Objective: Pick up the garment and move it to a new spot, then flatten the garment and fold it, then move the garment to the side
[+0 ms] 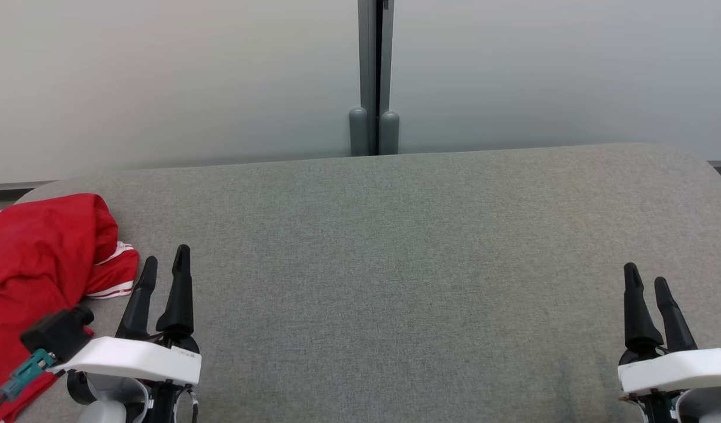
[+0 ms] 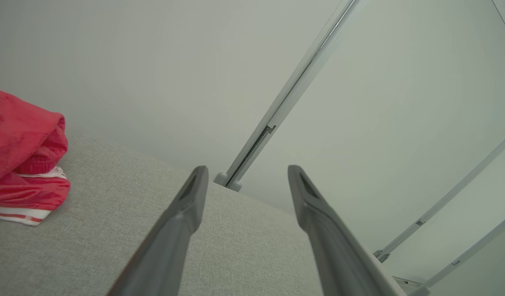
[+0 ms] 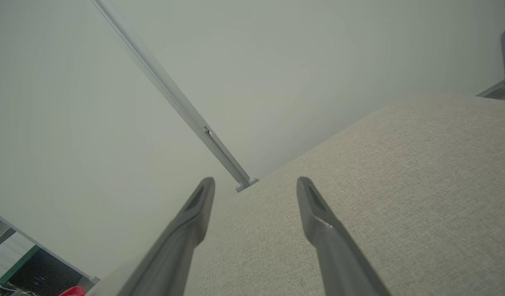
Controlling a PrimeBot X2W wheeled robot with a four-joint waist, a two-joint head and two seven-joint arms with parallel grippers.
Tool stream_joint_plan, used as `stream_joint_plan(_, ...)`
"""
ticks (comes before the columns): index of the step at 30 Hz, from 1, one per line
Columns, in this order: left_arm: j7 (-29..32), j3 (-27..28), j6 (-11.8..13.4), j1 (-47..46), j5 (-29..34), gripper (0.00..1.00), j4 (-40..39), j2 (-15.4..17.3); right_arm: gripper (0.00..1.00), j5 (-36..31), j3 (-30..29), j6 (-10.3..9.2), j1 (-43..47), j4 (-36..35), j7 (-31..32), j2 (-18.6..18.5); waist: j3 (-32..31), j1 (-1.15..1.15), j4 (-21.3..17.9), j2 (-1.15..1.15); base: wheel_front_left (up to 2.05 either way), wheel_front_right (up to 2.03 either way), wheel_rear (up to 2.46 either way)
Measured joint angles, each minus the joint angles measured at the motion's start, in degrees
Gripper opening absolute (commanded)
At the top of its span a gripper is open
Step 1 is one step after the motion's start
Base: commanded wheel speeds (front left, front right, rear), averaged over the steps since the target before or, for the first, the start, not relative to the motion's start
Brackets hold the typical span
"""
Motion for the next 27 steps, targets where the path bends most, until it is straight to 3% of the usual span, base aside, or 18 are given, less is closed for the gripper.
stream_joint_plan(27, -4.02, -1.09, -0.16, 1.13, 16.39, 1.00, 4.14, 0.00, 1.00, -16.55, 1.35, 0.00, 1.47, 1.54, -2.29, -0.01, -1.16, 0.00, 0.68, 0.00, 0.00, 0.00, 0.00)
